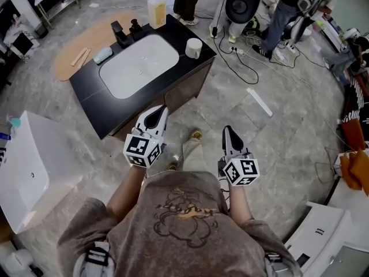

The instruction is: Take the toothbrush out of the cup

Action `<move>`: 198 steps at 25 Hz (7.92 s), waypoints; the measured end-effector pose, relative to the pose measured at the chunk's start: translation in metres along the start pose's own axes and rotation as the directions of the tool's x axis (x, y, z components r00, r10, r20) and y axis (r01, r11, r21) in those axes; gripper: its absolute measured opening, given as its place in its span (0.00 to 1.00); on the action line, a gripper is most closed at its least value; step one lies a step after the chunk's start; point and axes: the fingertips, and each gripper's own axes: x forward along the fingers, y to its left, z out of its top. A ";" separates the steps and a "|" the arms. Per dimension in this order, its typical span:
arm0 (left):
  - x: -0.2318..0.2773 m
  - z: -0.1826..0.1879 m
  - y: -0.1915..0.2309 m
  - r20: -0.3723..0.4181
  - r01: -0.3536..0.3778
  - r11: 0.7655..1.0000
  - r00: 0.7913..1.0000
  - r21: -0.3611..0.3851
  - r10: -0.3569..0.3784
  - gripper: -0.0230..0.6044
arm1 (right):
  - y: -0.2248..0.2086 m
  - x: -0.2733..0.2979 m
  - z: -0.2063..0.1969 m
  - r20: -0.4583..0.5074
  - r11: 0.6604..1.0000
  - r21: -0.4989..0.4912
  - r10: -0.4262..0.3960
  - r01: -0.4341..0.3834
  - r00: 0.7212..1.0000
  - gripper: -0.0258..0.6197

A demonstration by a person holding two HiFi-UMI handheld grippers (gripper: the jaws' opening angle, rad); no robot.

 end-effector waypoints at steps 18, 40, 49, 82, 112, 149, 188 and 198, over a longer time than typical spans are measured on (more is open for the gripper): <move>0.115 0.009 0.050 -0.021 -0.013 1.000 1.000 -0.020 0.013 0.07 | -0.050 0.126 0.013 -0.014 0.999 0.021 0.050 -0.050 0.999 0.04; 0.285 0.047 0.081 -0.016 -0.048 0.999 0.999 -0.016 0.047 0.07 | -0.158 0.257 0.080 -0.014 0.993 0.037 0.113 -0.113 0.993 0.04; 0.325 0.055 0.094 -0.002 -0.068 0.998 0.998 0.010 0.068 0.07 | -0.183 0.301 0.090 -0.018 0.987 0.039 0.154 -0.154 0.988 0.04; 0.355 0.055 0.110 -0.036 0.165 0.986 0.986 -0.028 -0.166 0.21 | -0.155 0.354 0.108 -0.001 0.990 0.035 0.134 -0.133 0.991 0.04; 0.396 -0.053 0.108 -0.266 0.198 0.977 0.941 -0.073 -0.211 0.58 | -0.172 0.341 0.097 -0.023 0.996 0.053 0.079 -0.078 0.997 0.04; 0.418 -0.104 0.140 -0.370 0.107 0.986 0.927 0.128 -0.053 0.17 | -0.195 0.327 0.092 -0.032 0.998 0.063 0.003 -0.001 0.999 0.04; 0.406 0.035 0.143 -0.116 0.073 0.995 0.991 0.066 -0.065 0.13 | -0.166 0.356 0.093 -0.023 0.993 0.071 0.093 -0.091 0.995 0.04; 0.382 0.058 0.140 -0.047 0.080 0.997 0.996 -0.013 -0.081 0.13 | -0.165 0.363 0.096 -0.017 0.991 0.065 0.115 -0.114 0.993 0.04</move>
